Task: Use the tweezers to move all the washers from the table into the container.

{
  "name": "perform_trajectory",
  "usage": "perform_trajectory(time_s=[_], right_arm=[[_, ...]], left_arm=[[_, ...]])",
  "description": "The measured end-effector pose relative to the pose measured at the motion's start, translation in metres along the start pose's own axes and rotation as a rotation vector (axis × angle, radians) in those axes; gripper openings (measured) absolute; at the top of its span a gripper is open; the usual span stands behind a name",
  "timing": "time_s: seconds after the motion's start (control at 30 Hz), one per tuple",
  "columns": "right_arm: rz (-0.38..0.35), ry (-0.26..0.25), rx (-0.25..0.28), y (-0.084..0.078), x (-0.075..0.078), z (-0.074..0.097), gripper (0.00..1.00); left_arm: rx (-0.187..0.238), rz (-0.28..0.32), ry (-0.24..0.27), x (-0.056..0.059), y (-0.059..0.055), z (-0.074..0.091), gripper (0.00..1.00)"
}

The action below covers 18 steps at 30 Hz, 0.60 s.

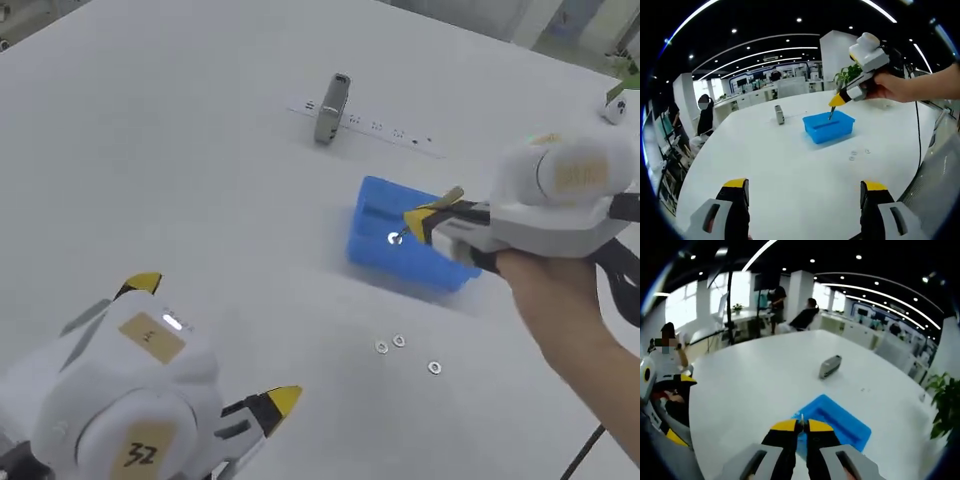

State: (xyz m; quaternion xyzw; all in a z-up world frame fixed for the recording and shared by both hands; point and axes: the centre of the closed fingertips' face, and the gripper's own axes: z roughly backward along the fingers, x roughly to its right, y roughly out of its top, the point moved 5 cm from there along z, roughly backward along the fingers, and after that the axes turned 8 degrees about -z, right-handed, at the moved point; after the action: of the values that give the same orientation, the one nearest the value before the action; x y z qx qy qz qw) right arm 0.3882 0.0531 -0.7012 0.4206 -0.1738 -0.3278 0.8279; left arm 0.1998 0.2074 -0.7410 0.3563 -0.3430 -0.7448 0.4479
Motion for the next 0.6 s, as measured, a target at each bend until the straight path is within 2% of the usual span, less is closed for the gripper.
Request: perform_trajectory(time_s=[0.13,0.23,0.47,0.6], right_arm=[[-0.056,-0.018,0.019,0.004,0.014,-0.011,0.02],[-0.091,-0.022,0.017,0.001,0.020,-0.021,0.02],[-0.125,-0.034,-0.024,-0.013,0.031,-0.044,0.02],[-0.139,-0.036,-0.081,-0.029,0.036,-0.058,0.02]], left_arm=[[-0.008,0.000,0.003,-0.001,-0.001,0.000,0.94],[-0.012,-0.003,0.003,-0.001,-0.001,0.000,0.94],[-0.020,-0.012,0.000,0.000,-0.002,0.000,0.94],[-0.025,-0.016,-0.002,0.000,-0.003,0.000,0.94]])
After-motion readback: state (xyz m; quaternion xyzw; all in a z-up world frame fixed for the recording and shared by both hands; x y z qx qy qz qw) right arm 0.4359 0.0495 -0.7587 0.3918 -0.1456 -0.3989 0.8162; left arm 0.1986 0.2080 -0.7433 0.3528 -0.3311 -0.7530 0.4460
